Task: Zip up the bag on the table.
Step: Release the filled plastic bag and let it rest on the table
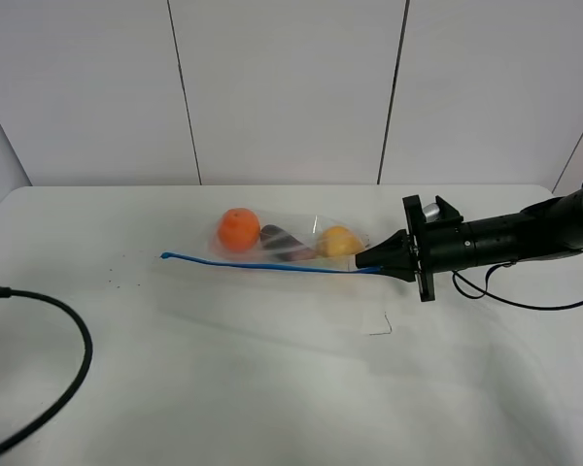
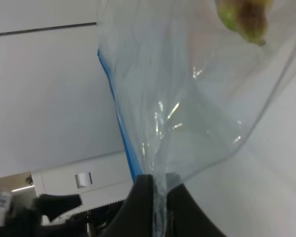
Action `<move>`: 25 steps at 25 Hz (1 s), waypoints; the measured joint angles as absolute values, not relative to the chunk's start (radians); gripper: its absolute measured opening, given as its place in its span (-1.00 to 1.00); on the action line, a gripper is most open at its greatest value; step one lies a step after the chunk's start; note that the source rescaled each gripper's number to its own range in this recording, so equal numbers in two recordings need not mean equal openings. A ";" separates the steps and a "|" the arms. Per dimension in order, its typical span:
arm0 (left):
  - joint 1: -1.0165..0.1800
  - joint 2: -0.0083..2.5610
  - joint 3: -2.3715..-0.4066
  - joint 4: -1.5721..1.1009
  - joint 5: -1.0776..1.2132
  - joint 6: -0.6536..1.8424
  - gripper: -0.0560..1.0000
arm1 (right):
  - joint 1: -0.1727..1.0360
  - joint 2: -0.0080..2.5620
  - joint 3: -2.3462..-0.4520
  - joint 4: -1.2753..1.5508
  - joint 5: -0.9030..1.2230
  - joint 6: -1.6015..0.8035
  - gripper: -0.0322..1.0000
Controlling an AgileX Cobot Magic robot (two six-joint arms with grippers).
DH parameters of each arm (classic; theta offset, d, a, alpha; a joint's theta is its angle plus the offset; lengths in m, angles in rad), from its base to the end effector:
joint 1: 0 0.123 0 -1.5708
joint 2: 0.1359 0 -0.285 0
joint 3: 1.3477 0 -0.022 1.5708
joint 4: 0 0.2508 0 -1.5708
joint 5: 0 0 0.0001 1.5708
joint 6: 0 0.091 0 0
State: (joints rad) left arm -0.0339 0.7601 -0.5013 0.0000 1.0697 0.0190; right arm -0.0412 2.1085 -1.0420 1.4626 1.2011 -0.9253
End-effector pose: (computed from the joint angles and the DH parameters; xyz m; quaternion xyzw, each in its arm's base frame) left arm 0.1021 -0.0035 0.2383 0.0261 0.9861 -0.0012 0.1640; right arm 0.3497 0.0700 0.1175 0.0732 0.8202 0.5657 0.0446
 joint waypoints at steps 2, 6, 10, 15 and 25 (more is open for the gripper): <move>-0.034 0.725 -0.498 0.006 1.057 0.019 1.00 | -0.041 2.108 -1.042 1.458 1.201 -0.925 -0.93; -0.034 0.661 -0.498 0.007 1.049 0.019 1.00 | -0.041 2.108 -1.042 1.456 1.201 -0.925 -0.93; -0.034 0.582 -0.498 0.007 1.046 0.019 1.00 | -0.041 2.108 -1.042 1.456 1.201 -0.925 -0.93; -0.034 0.370 -0.497 0.008 1.046 0.019 1.00 | -0.041 2.108 -1.042 1.456 1.201 -0.925 -0.93; -0.034 -0.001 -0.492 0.008 1.049 0.019 1.00 | -0.041 2.108 -1.042 1.455 1.201 -0.925 -0.93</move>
State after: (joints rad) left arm -0.0339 -0.0010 -0.4923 0.0076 1.0493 0.0190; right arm -0.0412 2.1085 -1.0420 1.4554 1.2011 -0.9253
